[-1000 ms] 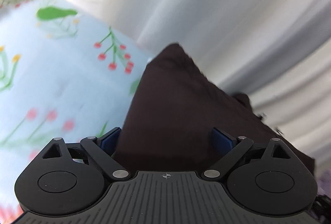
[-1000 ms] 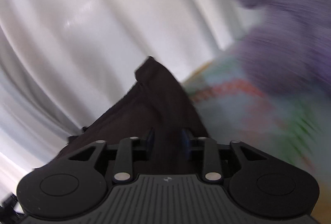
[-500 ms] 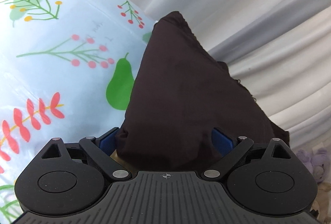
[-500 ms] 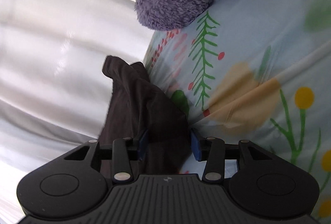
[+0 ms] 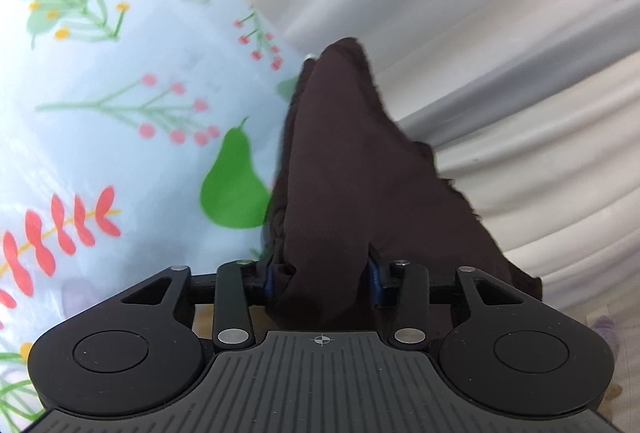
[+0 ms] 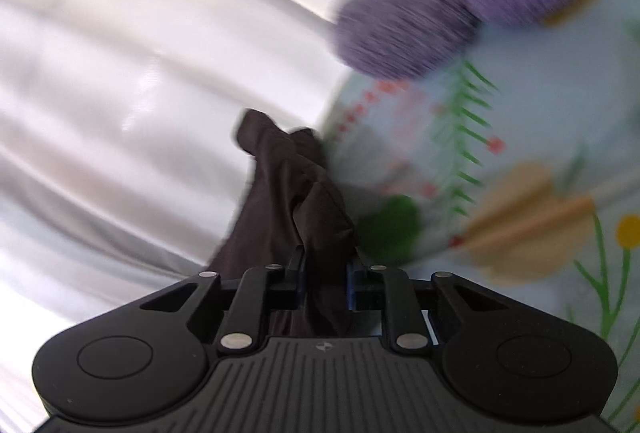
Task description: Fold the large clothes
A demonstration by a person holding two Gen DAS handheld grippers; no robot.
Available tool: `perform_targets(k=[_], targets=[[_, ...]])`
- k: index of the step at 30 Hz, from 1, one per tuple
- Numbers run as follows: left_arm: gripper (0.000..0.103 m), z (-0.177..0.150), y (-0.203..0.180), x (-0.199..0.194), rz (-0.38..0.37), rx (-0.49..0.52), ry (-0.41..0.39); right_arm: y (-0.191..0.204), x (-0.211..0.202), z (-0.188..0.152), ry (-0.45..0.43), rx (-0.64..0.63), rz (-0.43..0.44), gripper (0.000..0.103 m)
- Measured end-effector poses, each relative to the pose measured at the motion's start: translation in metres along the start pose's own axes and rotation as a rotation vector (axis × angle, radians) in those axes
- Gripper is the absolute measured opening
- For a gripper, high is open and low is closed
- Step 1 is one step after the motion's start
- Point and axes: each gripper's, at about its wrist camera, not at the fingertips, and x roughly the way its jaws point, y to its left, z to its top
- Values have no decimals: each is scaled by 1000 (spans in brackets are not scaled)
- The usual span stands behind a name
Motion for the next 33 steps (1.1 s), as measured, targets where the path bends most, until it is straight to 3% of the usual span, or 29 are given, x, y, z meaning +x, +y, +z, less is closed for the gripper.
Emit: perform_targets(k=[6, 10, 15, 17, 19, 22, 24, 26, 28, 30, 33], targets=[[39, 9, -36, -47, -55, 75, -49, 39, -49, -2, -2, -115, 71, 16], [39, -6, -45, -90, -56, 140, -36, 32, -92, -20, 35, -142, 50, 16], [42, -51, -26, -133, -4, 134, 25, -2, -136, -56, 95, -107, -70, 18], [46, -68, -13, -137, 54, 115, 60, -12, -144, -60, 106, -107, -123, 25], [54, -77, 3, -137, 138, 76, 79, -13, -149, -56, 70, -122, -235, 28], [54, -71, 14, -141, 217, 14, 52, 8, -159, -47, -58, -243, -331, 28], [56, -66, 1, -148, 266, 84, -43, 34, -153, -49, -110, -357, -306, 27], [62, -61, -25, -145, 316, 200, -136, 66, -126, -59, -80, -462, -217, 23], [66, -54, -55, -125, 280, 280, -153, 99, -86, -77, 2, -543, -104, 16], [69, -56, -87, -93, 193, 352, -138, 135, -40, -109, 97, -650, 14, 12], [70, -75, -134, -32, 149, 502, -126, 176, 28, -157, 232, -806, 112, 11]])
